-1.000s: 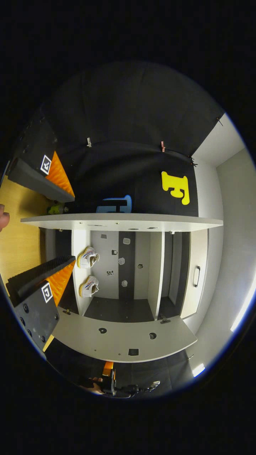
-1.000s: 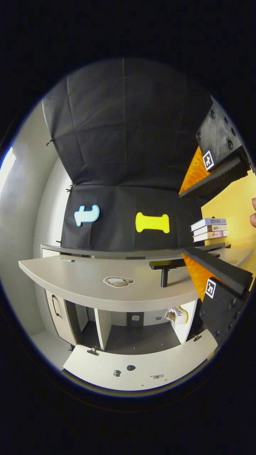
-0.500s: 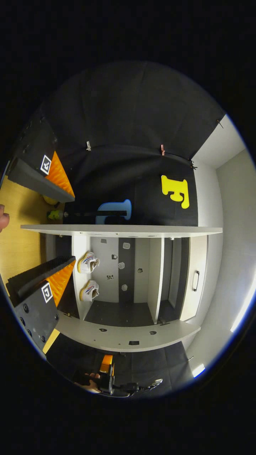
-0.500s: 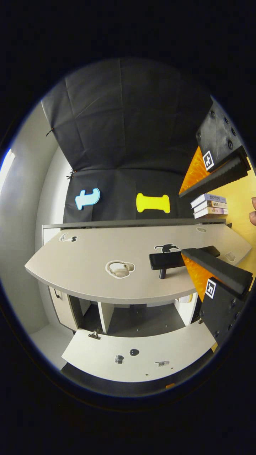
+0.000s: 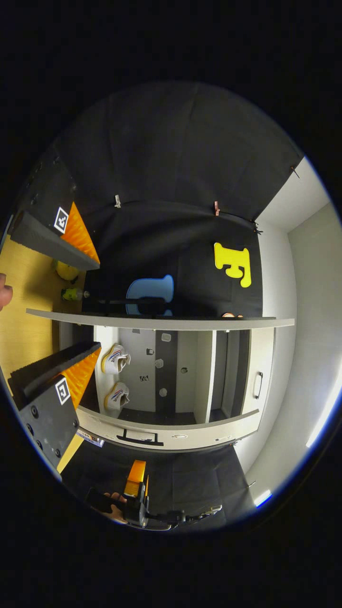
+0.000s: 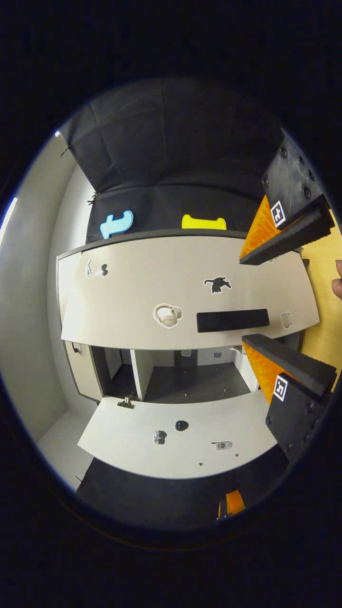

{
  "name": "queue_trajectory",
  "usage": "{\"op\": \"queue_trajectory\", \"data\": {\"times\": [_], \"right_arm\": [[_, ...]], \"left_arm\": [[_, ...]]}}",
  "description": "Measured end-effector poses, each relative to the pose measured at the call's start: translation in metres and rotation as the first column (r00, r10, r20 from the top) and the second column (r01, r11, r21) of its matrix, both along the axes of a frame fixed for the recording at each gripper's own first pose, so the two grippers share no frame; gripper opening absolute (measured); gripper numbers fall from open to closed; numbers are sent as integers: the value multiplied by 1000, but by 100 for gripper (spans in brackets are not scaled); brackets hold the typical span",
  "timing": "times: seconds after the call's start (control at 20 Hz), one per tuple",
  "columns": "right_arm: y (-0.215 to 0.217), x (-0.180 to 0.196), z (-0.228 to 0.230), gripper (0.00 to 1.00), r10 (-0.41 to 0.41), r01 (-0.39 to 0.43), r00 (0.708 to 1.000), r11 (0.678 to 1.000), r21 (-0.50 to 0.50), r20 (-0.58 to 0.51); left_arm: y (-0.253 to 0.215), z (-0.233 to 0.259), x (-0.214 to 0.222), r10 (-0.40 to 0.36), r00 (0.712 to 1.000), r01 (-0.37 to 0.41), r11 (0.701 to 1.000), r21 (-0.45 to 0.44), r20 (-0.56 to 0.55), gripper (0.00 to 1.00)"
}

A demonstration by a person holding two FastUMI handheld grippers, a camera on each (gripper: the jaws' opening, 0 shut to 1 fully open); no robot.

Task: Grab one shoe with the right hand and put it into the shoe cabinet, grab the other shoe with the left hand and put it into the shoe cabinet; then close the right door with the right hand and the left door with the left hand.

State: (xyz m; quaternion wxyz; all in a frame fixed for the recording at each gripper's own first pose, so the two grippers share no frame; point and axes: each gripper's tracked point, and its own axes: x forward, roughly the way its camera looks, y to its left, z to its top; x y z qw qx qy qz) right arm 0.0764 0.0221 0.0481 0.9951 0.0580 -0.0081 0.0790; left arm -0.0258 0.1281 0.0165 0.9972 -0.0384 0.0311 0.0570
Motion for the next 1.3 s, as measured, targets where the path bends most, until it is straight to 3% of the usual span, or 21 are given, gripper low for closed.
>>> {"op": "queue_trajectory", "data": {"times": [0.4,0.85,1.3], "right_arm": [[6,-11,-23,96,-10,11,998,1000,17,-58],[-12,-25,-31,97,-69,68,995,997,-19,-73],[-36,-29,-35,97,-114,113,991,993,-18,-76]], "left_arm": [[33,2,23,24,1000,-25,997,72,8,94],[80,2,89,48,998,-48,999,25,27,93],[73,-12,116,31,999,-31,998,47,7,92]]}}
